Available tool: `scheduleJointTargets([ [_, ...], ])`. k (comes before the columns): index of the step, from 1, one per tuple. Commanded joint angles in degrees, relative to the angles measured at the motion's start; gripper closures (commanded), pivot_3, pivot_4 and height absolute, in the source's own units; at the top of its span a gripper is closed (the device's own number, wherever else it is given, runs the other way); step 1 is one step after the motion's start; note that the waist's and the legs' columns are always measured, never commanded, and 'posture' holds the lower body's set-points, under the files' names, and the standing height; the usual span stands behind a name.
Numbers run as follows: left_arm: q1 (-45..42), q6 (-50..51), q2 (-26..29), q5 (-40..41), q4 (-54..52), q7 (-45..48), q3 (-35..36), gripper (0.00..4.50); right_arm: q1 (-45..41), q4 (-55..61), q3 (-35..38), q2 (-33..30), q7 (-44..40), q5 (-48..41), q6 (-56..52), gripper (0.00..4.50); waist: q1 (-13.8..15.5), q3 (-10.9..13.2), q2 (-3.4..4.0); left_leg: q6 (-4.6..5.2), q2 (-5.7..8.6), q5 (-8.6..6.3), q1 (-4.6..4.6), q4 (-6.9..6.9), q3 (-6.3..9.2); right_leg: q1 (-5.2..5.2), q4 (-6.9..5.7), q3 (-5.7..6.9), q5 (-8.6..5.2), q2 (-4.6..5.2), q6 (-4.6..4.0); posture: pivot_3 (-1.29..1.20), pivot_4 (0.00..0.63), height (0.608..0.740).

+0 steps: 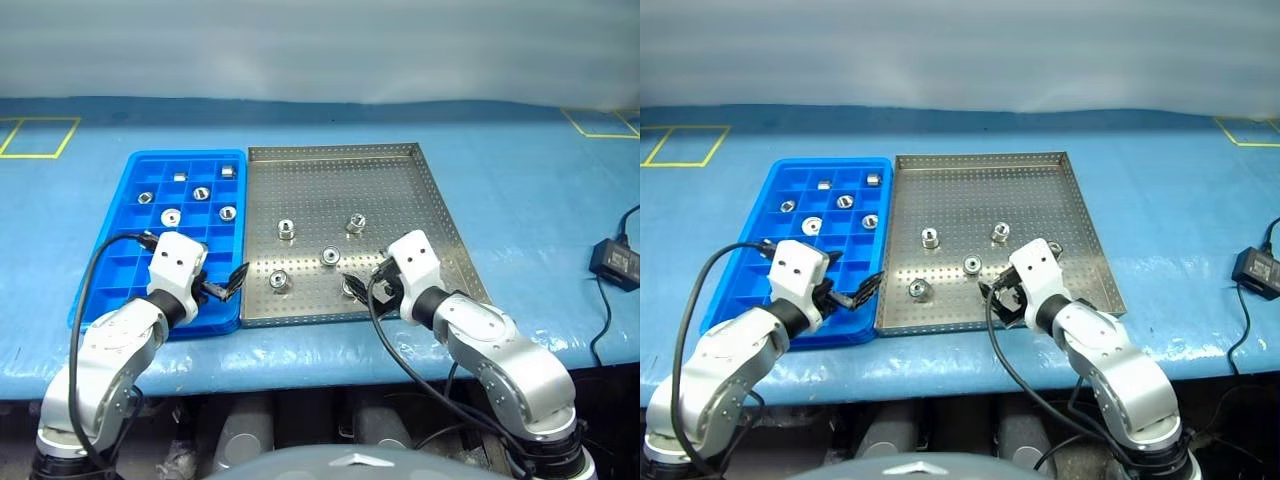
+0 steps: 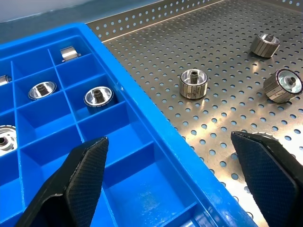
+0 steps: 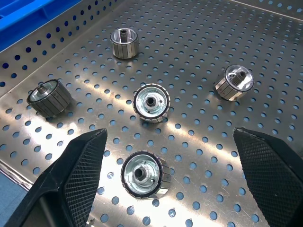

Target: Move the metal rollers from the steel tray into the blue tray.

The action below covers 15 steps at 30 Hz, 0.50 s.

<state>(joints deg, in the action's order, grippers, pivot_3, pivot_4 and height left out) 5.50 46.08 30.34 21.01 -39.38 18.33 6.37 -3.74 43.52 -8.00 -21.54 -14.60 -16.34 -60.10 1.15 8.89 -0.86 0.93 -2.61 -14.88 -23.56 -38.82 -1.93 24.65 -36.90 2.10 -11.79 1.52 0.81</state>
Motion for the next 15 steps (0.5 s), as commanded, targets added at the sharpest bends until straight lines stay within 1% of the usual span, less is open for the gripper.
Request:
scheduleJointTargets([
  [1,-1.5,-0.2,0.4,0.5,-2.3,0.6,1.0,0.00,-0.1,2.5,1.4,0.7,0.8,-0.3,0.2,0.02,0.0,0.0,0.00,0.00,0.00,0.00,0.00,0.00,0.00,0.00,0.00,0.00,0.00,0.00,0.00,0.05,0.150,0.740],
  [7,-2.5,-0.3,0.6,0.8,-1.7,1.6,0.4,0.00,0.8,3.6,2.8,1.6,0.9,-1.4,0.4,0.02,-0.1,0.0,0.00,0.00,0.01,0.00,0.00,0.00,0.00,0.00,0.00,0.00,0.00,-0.01,0.00,0.03,0.150,0.740],
  [15,-3.6,-0.6,0.9,0.1,-0.8,3.0,-0.7,0.00,1.5,4.4,1.4,-0.8,0.4,-0.3,1.6,0.02,-0.3,0.0,0.00,0.00,0.01,0.00,0.01,-0.01,-0.02,-0.01,-0.02,-0.01,0.00,-0.02,0.00,0.01,0.150,0.740],
])
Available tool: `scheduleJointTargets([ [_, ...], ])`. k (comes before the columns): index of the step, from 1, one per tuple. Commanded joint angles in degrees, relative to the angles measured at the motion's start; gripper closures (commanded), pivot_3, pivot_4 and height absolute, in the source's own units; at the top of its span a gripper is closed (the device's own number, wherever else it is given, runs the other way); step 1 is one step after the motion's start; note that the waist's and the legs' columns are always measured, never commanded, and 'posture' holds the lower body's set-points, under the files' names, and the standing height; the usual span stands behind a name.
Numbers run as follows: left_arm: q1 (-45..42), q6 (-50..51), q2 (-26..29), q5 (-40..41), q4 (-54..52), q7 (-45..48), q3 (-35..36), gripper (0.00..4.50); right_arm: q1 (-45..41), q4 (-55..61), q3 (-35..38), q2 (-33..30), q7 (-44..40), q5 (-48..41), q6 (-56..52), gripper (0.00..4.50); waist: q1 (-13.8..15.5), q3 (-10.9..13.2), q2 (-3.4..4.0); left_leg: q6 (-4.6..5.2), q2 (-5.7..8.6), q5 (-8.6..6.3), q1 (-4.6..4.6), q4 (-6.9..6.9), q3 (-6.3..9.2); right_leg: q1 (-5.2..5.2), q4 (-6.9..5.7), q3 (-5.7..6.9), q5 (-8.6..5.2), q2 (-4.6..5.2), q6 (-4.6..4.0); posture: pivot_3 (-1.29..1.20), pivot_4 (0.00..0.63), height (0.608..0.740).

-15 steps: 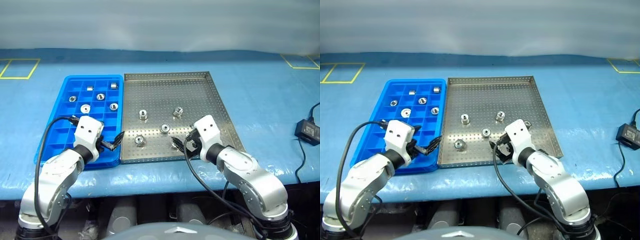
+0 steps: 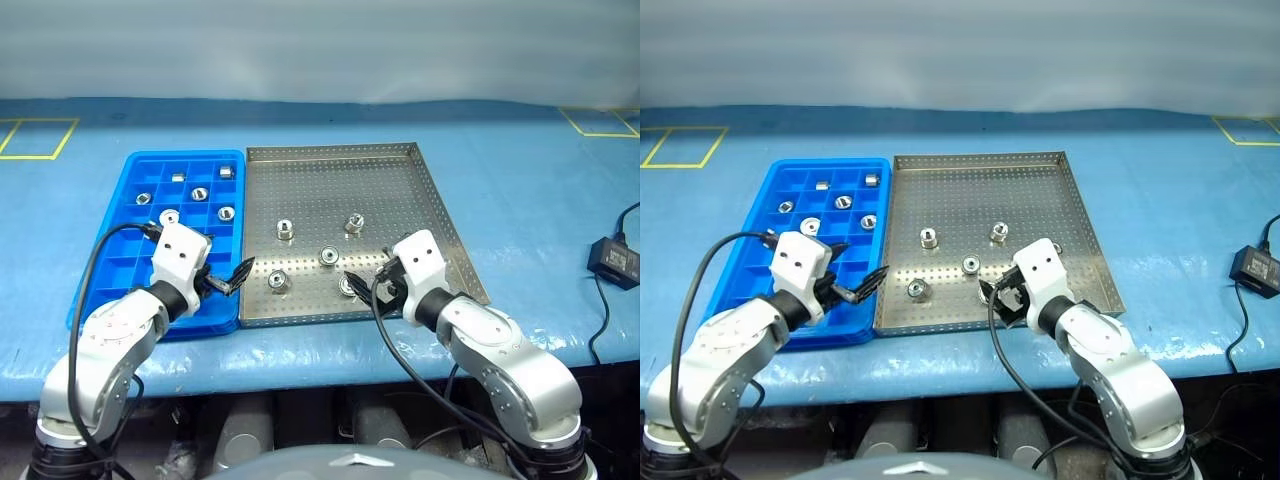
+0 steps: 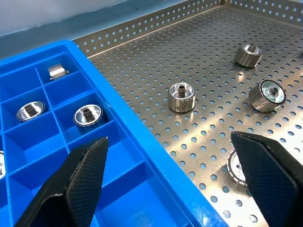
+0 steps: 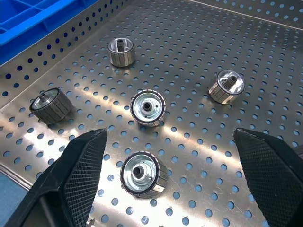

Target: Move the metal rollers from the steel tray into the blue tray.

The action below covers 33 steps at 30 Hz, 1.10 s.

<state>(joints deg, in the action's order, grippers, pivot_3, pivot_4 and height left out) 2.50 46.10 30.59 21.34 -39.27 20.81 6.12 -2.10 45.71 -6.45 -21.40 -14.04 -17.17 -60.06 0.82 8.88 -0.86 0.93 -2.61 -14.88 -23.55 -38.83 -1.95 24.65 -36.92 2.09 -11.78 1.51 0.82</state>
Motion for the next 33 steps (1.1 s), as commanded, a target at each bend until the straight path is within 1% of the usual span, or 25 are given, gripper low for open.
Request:
scheduleJointTargets([
  [1,-0.6,-0.6,0.5,-0.2,-0.8,0.6,-0.5,0.00,-0.1,2.0,-0.2,-1.1,-0.1,0.6,1.7,0.02,0.0,0.0,0.00,0.00,0.01,0.00,0.00,0.00,0.00,0.00,0.00,0.00,0.00,0.00,0.00,0.01,0.150,0.740],
  [18,0.5,-0.5,0.5,-0.1,-1.3,1.0,-0.6,0.00,-0.8,1.3,-1.4,-1.5,0.0,1.0,0.5,0.02,0.0,0.0,0.00,0.00,0.00,0.00,0.00,-0.01,0.00,0.00,-0.01,0.00,0.00,-0.01,0.00,0.02,0.150,0.740],
  [20,-1.4,0.1,0.8,0.8,-1.2,1.8,-0.9,0.00,-0.9,1.5,-1.4,-1.3,0.1,0.9,0.3,0.02,0.0,0.0,0.00,0.00,0.00,0.00,0.01,-0.01,0.00,0.00,-0.01,0.00,0.00,-0.01,0.00,0.02,0.150,0.740],
  [23,-8.5,2.2,1.2,1.2,1.5,2.7,-2.3,0.00,-1.2,1.3,-1.4,-0.7,0.5,0.9,0.2,0.02,0.4,0.0,0.00,0.00,0.02,0.01,-0.03,-0.13,0.07,-0.04,-0.05,0.06,0.00,-0.03,0.00,0.02,0.150,0.740],
  [24,-12.8,3.4,1.8,1.2,4.3,4.0,-4.0,0.00,-1.4,1.2,-1.5,-0.5,0.6,0.9,0.1,0.02,0.3,0.0,0.00,0.00,0.01,0.01,-0.04,-0.21,0.11,-0.06,-0.07,0.09,0.00,-0.05,0.00,0.02,0.150,0.740],
  [27,-27.0,5.5,3.0,-1.7,16.9,8.5,-11.7,0.00,-2.0,0.4,-2.5,0.2,0.8,1.1,0.4,0.02,0.7,0.0,-0.02,0.08,0.10,0.08,-0.04,-0.31,0.15,-0.17,-0.10,0.08,0.03,-0.10,0.04,0.02,0.150,0.740],
  [28,-29.9,5.1,3.0,-2.5,20.1,9.7,-13.5,0.00,-2.2,0.2,-2.8,0.3,0.9,1.2,0.4,0.02,0.6,0.0,-0.02,0.09,0.10,0.11,-0.03,-0.31,0.14,-0.15,-0.09,0.01,0.04,-0.13,0.07,0.02,0.150,0.740],
  [31,-40.2,1.4,1.2,-7.1,36.3,13.9,-20.7,0.00,-2.4,-0.2,-3.9,1.3,1.5,1.6,1.0,0.02,0.2,0.0,-0.02,0.15,0.20,0.09,-0.03,-0.29,0.08,-0.16,-0.07,-0.18,0.08,-0.12,0.12,0.00,0.150,0.740],
  [33,-44.2,-1.7,0.0,-9.7,44.5,16.2,-23.8,0.00,-2.1,-0.3,-4.3,1.9,2.0,1.9,1.4,0.02,-0.2,0.0,-0.01,0.17,0.24,0.08,-0.05,-0.26,0.08,-0.12,-0.06,-0.22,0.10,-0.12,0.16,-0.02,0.150,0.740],
])
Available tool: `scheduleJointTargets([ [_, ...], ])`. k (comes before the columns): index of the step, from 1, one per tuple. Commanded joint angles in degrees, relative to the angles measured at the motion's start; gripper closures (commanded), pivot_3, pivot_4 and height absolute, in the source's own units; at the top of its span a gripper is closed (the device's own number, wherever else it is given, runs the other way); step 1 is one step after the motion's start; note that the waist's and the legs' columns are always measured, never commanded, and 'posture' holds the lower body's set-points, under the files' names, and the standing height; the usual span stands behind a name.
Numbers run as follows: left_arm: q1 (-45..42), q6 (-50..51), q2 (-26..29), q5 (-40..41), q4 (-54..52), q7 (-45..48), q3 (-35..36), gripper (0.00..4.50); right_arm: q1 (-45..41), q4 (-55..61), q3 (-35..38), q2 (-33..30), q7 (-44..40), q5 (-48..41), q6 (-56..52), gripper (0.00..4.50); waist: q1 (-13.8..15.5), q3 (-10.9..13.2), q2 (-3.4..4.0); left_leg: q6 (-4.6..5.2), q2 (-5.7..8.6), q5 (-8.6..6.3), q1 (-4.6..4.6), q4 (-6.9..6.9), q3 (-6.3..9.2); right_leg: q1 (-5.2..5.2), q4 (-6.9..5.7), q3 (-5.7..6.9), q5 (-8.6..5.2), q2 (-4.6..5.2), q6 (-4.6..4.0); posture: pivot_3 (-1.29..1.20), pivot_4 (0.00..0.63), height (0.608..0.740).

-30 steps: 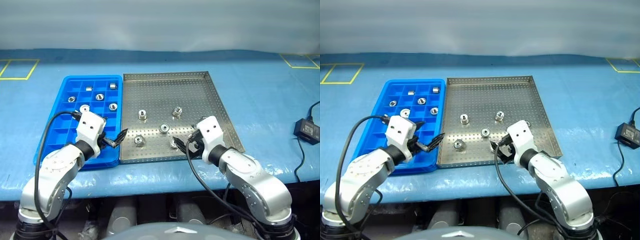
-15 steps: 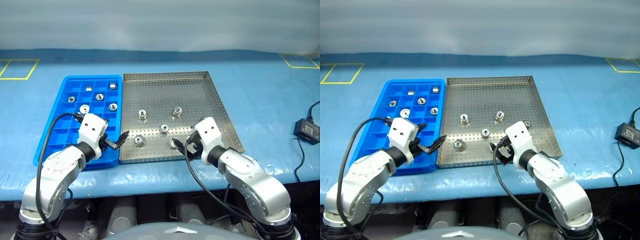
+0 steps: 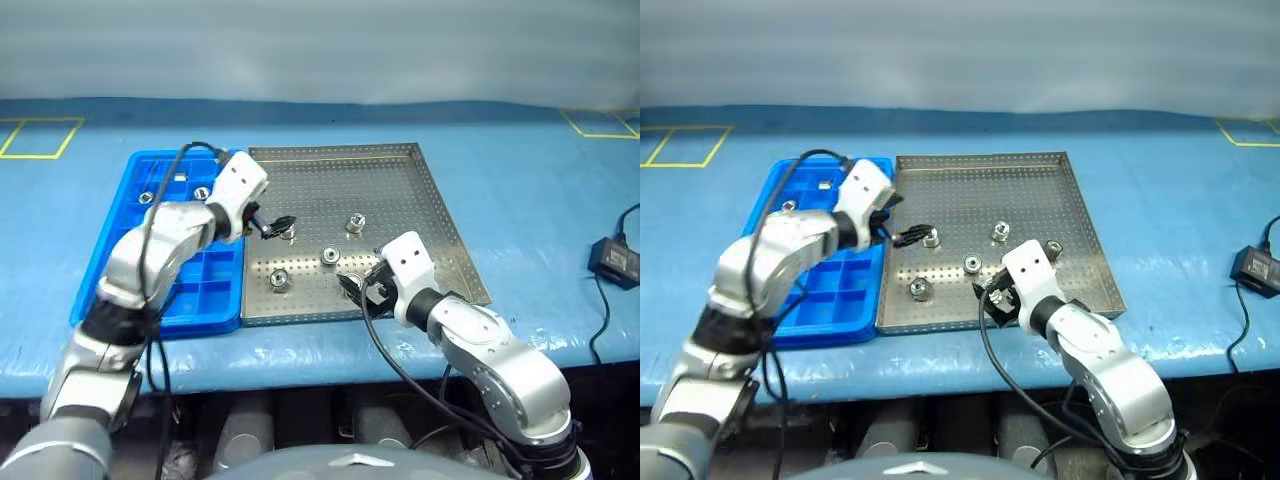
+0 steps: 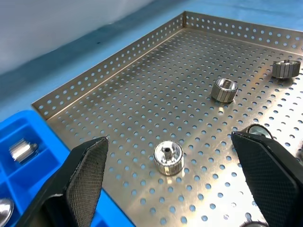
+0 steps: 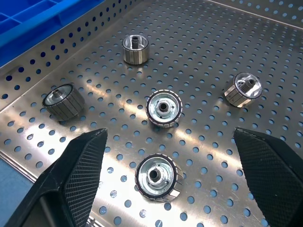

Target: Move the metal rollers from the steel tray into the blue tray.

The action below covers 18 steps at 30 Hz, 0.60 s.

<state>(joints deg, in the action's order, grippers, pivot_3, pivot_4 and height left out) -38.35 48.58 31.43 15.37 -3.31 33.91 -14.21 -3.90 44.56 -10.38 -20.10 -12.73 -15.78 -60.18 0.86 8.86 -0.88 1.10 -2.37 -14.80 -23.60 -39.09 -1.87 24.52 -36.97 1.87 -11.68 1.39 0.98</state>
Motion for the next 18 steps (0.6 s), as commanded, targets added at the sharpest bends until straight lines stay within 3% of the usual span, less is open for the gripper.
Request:
scheduleJointTargets([
  [1,-5.4,-5.6,-2.3,-4.9,13.5,3.4,-4.3,0.00,0.0,0.7,-0.6,1.0,1.1,0.8,1.7,0.02,-0.6,0.0,0.01,0.02,-0.01,-0.01,-0.02,0.03,-0.04,0.06,0.01,-0.06,0.00,-0.02,0.01,-0.03,0.150,0.740],
  [4,-9.4,-9.1,-5.5,-7.9,25.3,4.4,-6.0,0.00,1.0,0.5,-0.8,2.2,2.4,1.3,2.2,0.02,-1.2,0.0,0.00,0.08,-0.01,-0.05,-0.11,0.05,-0.05,0.12,0.02,-0.09,0.15,-0.02,0.32,-0.06,0.150,0.740],
  [10,-12.2,-13.5,-7.9,-13.4,36.5,6.8,-8.6,0.00,2.1,0.8,-1.4,3.7,3.4,2.0,2.9,0.02,-2.4,0.0,0.00,0.21,-0.01,-0.13,-0.16,0.05,-0.18,0.19,0.03,-0.19,0.09,0.01,0.40,-0.09,0.150,0.740],
  [13,-12.5,-14.3,-7.1,-16.5,37.3,8.8,-10.6,0.59,2.3,0.9,-1.4,4.3,3.8,2.4,3.1,0.00,-2.6,0.0,0.00,0.21,-0.03,-0.13,-0.11,0.02,-0.20,0.15,0.01,-0.21,0.10,0.01,0.42,-0.10,0.150,0.740],
  [18,-11.7,-14.8,-4.4,-20.3,34.0,12.7,-12.6,2.19,2.0,0.5,-1.3,4.8,4.1,2.6,3.2,0.00,-3.3,0.0,-0.01,0.21,-0.04,-0.13,0.02,0.00,-0.29,0.10,-0.06,-0.33,0.11,0.00,0.43,-0.08,0.150,0.740],
])
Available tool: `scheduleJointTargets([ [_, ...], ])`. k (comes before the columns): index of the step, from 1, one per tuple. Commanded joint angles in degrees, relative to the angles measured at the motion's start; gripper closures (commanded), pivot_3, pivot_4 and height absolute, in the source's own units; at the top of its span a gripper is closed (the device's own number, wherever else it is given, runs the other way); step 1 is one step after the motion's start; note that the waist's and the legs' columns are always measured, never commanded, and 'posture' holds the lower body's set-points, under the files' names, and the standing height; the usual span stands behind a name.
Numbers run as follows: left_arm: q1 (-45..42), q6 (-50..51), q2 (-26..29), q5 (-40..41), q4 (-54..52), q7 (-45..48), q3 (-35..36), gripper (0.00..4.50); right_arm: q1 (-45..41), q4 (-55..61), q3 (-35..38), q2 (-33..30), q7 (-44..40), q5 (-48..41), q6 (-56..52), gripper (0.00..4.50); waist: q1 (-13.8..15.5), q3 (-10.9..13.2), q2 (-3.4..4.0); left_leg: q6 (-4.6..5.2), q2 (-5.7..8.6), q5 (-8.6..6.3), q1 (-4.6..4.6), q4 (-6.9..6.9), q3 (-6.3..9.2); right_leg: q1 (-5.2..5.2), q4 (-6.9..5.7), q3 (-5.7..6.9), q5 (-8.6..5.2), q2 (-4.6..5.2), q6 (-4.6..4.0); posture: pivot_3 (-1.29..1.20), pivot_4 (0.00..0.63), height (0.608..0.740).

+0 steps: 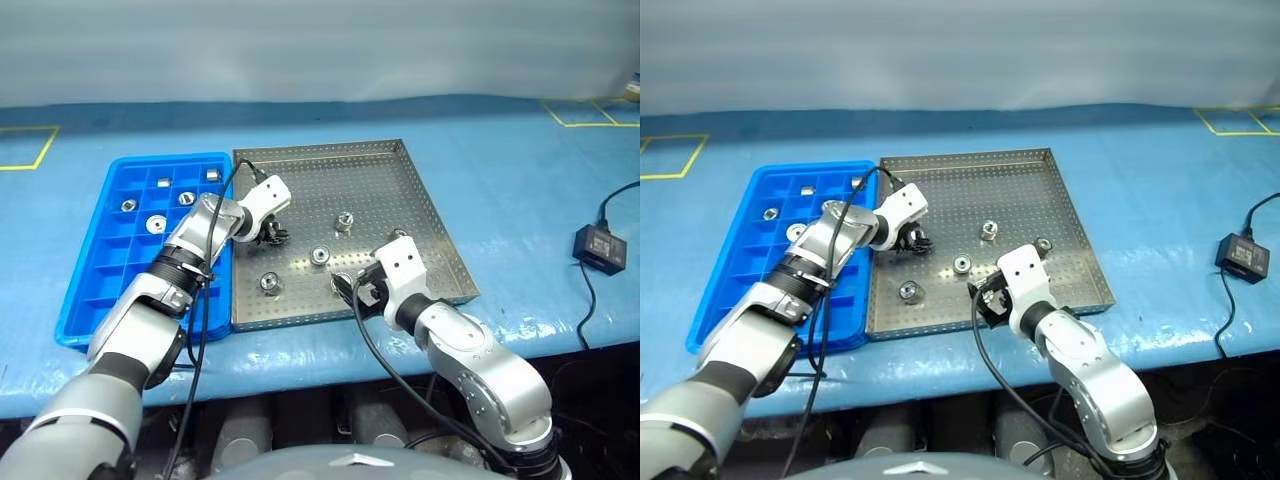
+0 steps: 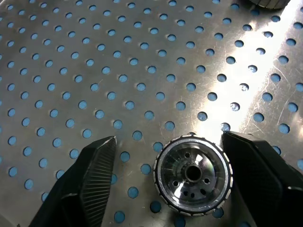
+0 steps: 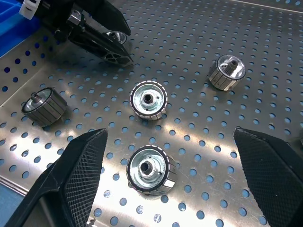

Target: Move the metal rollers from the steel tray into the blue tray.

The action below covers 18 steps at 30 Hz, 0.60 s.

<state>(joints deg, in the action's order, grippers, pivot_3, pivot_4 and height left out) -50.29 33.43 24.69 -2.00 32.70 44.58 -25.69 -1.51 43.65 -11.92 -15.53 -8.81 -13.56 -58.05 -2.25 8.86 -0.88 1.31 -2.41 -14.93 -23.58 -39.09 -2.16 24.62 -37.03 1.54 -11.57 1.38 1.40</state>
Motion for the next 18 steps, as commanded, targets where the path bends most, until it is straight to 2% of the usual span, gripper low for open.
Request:
scheduleJointTargets([
  [1,0.4,0.5,2.9,-3.2,-3.2,3.1,-1.2,2.61,-0.5,1.3,0.2,0.3,0.2,0.3,1.1,0.00,-0.2,0.0,0.00,0.00,0.00,0.00,0.02,0.00,-0.04,0.01,-0.04,-0.04,0.00,0.00,0.00,-0.08,0.150,0.740],
  [2,0.7,0.8,3.4,-3.0,-4.8,4.0,-0.8,2.80,-0.8,1.1,0.2,0.3,0.2,0.3,1.1,0.00,-0.3,0.0,0.00,0.00,-0.01,0.00,0.03,0.00,-0.06,0.03,-0.07,-0.07,0.00,-0.01,0.00,-0.07,0.150,0.740],
  [5,1.4,3.3,2.7,1.5,-12.5,3.3,6.1,2.80,-1.8,0.5,-0.2,0.2,-0.2,0.3,1.1,0.00,0.1,0.0,0.00,0.00,-0.03,0.00,0.00,-0.01,-0.07,0.10,-0.16,-0.10,0.01,-0.01,0.01,-0.05,0.150,0.740],
  [9,4.2,10.7,0.1,6.0,-24.0,-6.1,18.8,2.80,-3.2,-0.2,-0.9,0.2,-0.8,0.1,1.3,0.00,0.7,0.0,-0.02,-0.01,-0.11,0.01,-0.26,-0.07,-0.05,0.29,-0.17,-0.10,0.07,0.04,0.10,-0.04,0.150,0.740],
  [13,14.4,15.3,-2.9,5.0,-41.2,-20.0,31.8,2.80,-4.8,-1.7,-2.3,1.6,-1.6,-0.5,2.3,0.00,0.1,0.0,0.03,0.08,-0.12,-0.05,-0.06,-0.04,-0.27,0.21,-0.12,-0.43,0.11,0.05,0.17,0.00,0.150,0.740],
  [16,23.4,12.7,-4.5,2.6,-51.5,-27.3,37.0,2.80,-5.8,-3.2,-4.1,2.6,-2.3,-0.5,3.5,0.00,0.3,0.0,0.02,0.09,-0.17,-0.06,0.08,0.06,-0.44,0.21,-0.14,-0.67,0.12,0.02,0.16,0.03,0.150,0.740],
  [18,28.6,9.9,-4.4,0.4,-55.8,-30.7,37.8,2.80,-6.4,-4.2,-5.6,2.5,-2.9,0.0,4.1,0.00,0.9,0.0,-0.02,0.06,-0.18,-0.04,0.04,0.03,-0.41,0.22,-0.16,-0.66,0.19,0.00,0.04,0.05,0.150,0.740],
])
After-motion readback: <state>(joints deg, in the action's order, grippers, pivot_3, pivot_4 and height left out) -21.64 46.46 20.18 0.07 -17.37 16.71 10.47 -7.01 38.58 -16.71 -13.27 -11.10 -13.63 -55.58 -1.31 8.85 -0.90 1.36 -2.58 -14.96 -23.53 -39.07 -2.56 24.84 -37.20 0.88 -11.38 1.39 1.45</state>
